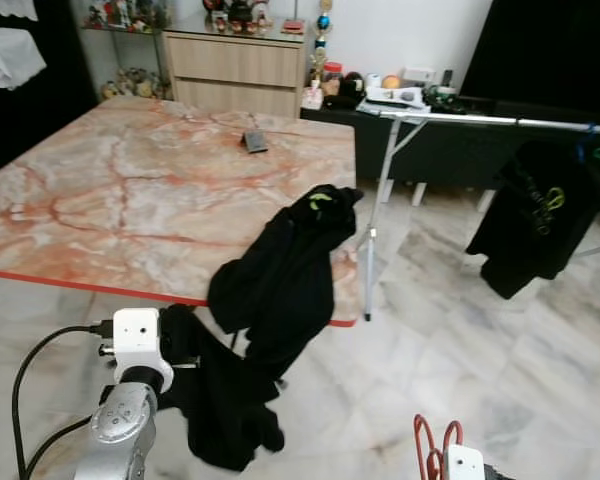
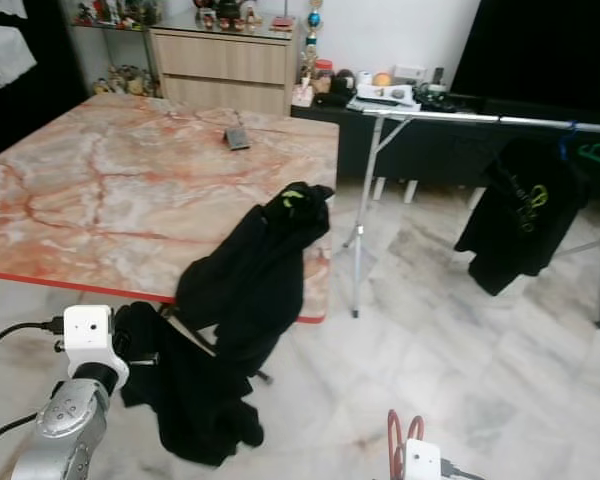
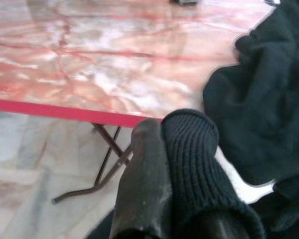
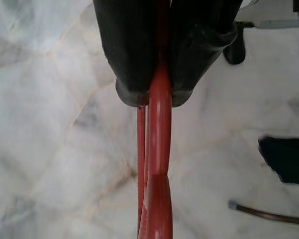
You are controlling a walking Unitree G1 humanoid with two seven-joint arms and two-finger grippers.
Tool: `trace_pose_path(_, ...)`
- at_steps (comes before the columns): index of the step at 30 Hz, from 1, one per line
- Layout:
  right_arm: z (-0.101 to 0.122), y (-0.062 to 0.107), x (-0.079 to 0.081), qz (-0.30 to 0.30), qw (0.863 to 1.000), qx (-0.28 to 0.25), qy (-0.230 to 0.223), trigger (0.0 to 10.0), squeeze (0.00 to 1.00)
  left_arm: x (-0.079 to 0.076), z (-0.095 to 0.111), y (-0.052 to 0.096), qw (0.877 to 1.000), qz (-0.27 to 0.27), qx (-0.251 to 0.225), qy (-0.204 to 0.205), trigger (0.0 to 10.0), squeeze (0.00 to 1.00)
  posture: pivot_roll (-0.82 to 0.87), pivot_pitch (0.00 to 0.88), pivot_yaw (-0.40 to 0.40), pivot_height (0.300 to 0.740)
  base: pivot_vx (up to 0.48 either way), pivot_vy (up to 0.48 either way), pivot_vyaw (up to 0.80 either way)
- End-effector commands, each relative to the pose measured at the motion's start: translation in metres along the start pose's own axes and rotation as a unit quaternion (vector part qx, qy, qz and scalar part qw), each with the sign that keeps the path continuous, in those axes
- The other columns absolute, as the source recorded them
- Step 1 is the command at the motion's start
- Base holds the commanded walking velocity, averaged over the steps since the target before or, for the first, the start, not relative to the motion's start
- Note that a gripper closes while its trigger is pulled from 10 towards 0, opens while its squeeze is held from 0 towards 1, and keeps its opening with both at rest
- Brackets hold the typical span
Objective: Hang hanger
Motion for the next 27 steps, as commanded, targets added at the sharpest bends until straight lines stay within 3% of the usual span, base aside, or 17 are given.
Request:
trace_pose_path(1, 0.003, 0.000, -0.001, -0.002, 1.000, -0.005, 0.000, 10.0, 0.00, -0.001, 0.010, -0.002, 1.000, -0.005, -0.021, -0.007, 10.0, 0.00, 0.08, 0.000, -0.043, 0.740, 0.000, 0.368, 0.00)
trace_pose_path(10, 0.003, 0.000, -0.001, -0.002, 1.000, -0.006, 0.001, 10.0, 0.00, -0.003, 0.015, 0.000, 0.999, -0.030, -0.036, -0.016, 10.0, 0.00, 0.08, 0.000, -0.043, 0.740, 0.000, 0.000, 0.00)
trace_pose_path(18, 0.003, 0.000, -0.001, -0.004, 1.000, -0.006, 0.002, 10.0, 0.00, 0.022, 0.026, 0.000, 0.997, -0.026, -0.044, -0.057, 10.0, 0.00, 0.08, 0.000, -0.047, 0.740, 0.000, 0.000, 0.00)
trace_pose_path(22, 0.003, 0.000, 0.000, -0.003, 1.000, -0.005, 0.006, 10.0, 0.00, 0.044, 0.041, -0.002, 0.990, -0.041, -0.053, -0.120, 10.0, 0.00, 0.09, 0.000, -0.038, 0.740, 0.000, 0.000, 0.00)
trace_pose_path(27, 0.002, 0.000, 0.000, -0.004, 1.000, -0.006, 0.004, 10.0, 0.00, 0.051, 0.045, 0.003, 0.986, -0.054, -0.052, -0.151, 10.0, 0.00, 0.08, 0.000, -0.031, 0.740, 0.000, 0.000, 0.00)
Point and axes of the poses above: a point about 5 cm out from each wrist's last joint towards the gripper, its own y axis pointing back from the gripper into the wrist, its own z axis along the axis of the wrist's last joint, x = y × z, the point moved 1 cm from there along -y, pointing out of the wrist towards the gripper, and after that the axes turned 8 degrees about y, right-handed, at the moved point
